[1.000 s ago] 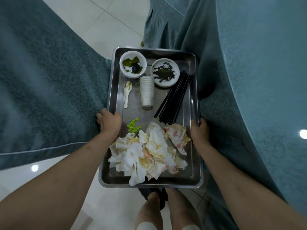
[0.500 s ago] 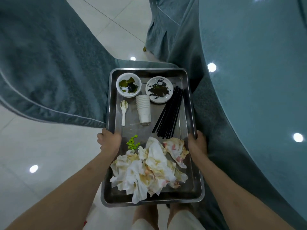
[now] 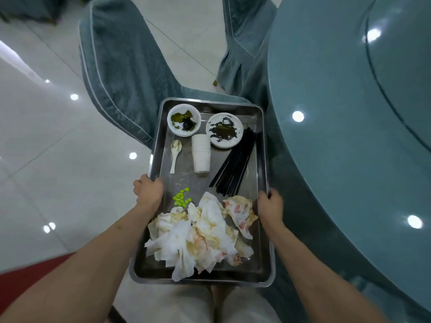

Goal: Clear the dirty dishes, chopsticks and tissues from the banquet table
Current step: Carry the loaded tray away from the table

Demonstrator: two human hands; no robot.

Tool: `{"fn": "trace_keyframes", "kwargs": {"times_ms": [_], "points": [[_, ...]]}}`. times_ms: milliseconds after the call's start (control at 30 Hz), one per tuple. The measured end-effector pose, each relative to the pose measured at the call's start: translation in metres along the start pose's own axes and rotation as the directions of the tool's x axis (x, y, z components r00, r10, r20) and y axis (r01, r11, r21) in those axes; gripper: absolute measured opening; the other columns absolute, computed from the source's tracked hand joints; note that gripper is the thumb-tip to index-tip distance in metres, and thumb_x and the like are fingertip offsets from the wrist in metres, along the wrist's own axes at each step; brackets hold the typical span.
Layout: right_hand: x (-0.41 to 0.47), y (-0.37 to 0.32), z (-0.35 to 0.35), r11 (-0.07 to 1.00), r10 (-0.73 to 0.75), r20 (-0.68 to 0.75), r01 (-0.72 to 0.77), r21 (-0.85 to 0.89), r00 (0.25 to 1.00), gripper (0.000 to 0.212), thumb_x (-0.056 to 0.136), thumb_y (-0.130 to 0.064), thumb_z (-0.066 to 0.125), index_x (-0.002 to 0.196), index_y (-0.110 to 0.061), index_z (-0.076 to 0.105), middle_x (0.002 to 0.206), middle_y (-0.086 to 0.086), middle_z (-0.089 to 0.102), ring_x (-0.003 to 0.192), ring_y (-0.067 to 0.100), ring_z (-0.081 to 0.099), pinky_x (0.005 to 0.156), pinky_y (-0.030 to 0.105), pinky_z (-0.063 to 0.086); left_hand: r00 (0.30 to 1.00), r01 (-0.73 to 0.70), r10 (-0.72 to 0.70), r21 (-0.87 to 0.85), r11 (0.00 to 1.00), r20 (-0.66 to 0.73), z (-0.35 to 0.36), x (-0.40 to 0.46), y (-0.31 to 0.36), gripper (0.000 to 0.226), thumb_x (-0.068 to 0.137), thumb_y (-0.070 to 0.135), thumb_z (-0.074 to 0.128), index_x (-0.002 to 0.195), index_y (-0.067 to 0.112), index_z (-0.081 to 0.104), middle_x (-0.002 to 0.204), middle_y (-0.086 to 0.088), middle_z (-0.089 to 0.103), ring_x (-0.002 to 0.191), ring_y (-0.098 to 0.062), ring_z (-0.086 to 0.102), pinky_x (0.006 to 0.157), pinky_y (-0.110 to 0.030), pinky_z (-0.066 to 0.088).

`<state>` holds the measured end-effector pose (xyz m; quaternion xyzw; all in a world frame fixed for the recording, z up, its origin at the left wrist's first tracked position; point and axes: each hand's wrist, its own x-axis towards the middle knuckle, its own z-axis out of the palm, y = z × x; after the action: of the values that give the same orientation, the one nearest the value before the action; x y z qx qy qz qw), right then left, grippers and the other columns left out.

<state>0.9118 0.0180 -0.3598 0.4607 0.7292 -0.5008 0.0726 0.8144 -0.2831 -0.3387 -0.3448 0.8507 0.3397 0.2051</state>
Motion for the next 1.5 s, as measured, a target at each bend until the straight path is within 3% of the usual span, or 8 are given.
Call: {"fn": "trace_keyframes", "kwargs": {"times_ms": [100,233,533,667,800,1200,1400,1500], "points": [[-0.027,0.006,-0.020,1.000,0.007,0.007,-0.007,-0.011,1.000,0.013,0.087,-0.033,0.051,0.094,-0.024,0.058,0.105,0.012,0.061,0.096,0.029,0.063,0.090,0.052,0.056,1.000,-0.015,0.014,-0.025,1.000,-0.011,-0.028,-0.034,-0.003,0.047,0.099,0.020,0.044,0.139,-0.004,0.046,0.141,-0.027,0.040,0.133,-0.044,0.038,0.111,-0.052,0.037],[-0.042,0.008,-0.029,0.999,0.041,0.026,-0.041,-0.018,0.999,0.051,0.079,-0.047,0.047,0.110,-0.009,0.059,0.112,0.014,0.060,0.095,0.025,0.057,0.084,0.043,0.050,1.000,-0.025,0.025,-0.025,0.999,-0.012,-0.054,-0.059,-0.003,0.045,0.098,0.017,0.043,0.137,-0.006,0.047,0.142,-0.027,0.039,0.132,-0.045,0.039,0.109,-0.050,0.038],[-0.123,-0.037,-0.063,1.000,0.012,0.020,-0.012,-0.017,1.000,0.033,0.085,-0.040,0.049,0.097,-0.010,0.058,0.102,0.014,0.058,0.082,0.022,0.053,0.071,0.034,0.047,0.998,-0.063,0.061,-0.051,0.997,-0.034,-0.117,-0.106,-0.010,0.043,0.098,0.017,0.041,0.134,-0.004,0.051,0.138,-0.027,0.042,0.126,-0.045,0.043,0.105,-0.049,0.041],[-0.152,-0.064,-0.079,0.998,-0.060,0.000,0.059,0.021,0.998,0.028,0.094,-0.023,0.052,0.068,-0.015,0.045,0.075,0.005,0.049,0.064,0.018,0.044,0.055,0.031,0.035,0.996,-0.083,0.079,-0.093,0.992,-0.045,-0.136,-0.119,-0.007,0.045,0.097,0.017,0.039,0.136,-0.002,0.052,0.140,-0.026,0.042,0.126,-0.045,0.044,0.108,-0.051,0.041],[-0.167,-0.082,-0.096,0.995,-0.087,-0.008,0.087,0.043,0.996,0.030,0.090,-0.015,0.049,0.064,-0.017,0.033,0.063,-0.002,0.036,0.058,0.015,0.032,0.053,0.030,0.027,0.993,-0.111,0.105,-0.105,0.988,-0.060,-0.155,-0.132,0.008,0.048,0.096,0.020,0.036,0.136,-0.001,0.053,0.139,-0.025,0.043,0.125,-0.046,0.045,0.105,-0.056,0.045],[-0.190,-0.095,-0.185,0.991,-0.075,-0.124,0.089,0.104,0.989,0.047,0.101,-0.053,0.046,0.080,-0.011,0.050,0.074,0.004,0.045,0.069,0.021,0.047,0.068,0.037,0.042,0.956,-0.290,0.293,-0.126,0.949,0.008,-0.162,-0.207,0.076,0.067,0.082,0.041,0.035,0.133,0.002,0.055,0.135,-0.025,0.050,0.121,-0.045,0.049,0.106,-0.053,0.045],[-0.187,-0.081,-0.247,0.986,0.001,-0.208,0.034,0.164,0.978,0.051,0.087,-0.066,0.046,0.094,-0.017,0.056,0.093,0.004,0.055,0.092,0.029,0.057,0.085,0.044,0.048,0.919,-0.378,0.385,-0.088,0.922,0.085,-0.133,-0.258,0.117,0.076,0.076,0.043,0.034,0.136,0.001,0.054,0.140,-0.027,0.047,0.127,-0.045,0.045,0.108,-0.053,0.042],[-0.191,-0.071,-0.280,0.983,0.024,-0.251,0.023,0.185,0.968,0.042,0.087,-0.067,0.047,0.079,-0.027,0.038,0.080,-0.007,0.039,0.088,0.024,0.047,0.078,0.039,0.039,0.895,-0.429,0.431,-0.046,0.902,0.114,-0.109,-0.276,0.133,0.066,0.083,0.043,0.039,0.131,0.002,0.056,0.136,-0.026,0.050,0.123,-0.044,0.047,0.105,-0.053,0.044]]}}
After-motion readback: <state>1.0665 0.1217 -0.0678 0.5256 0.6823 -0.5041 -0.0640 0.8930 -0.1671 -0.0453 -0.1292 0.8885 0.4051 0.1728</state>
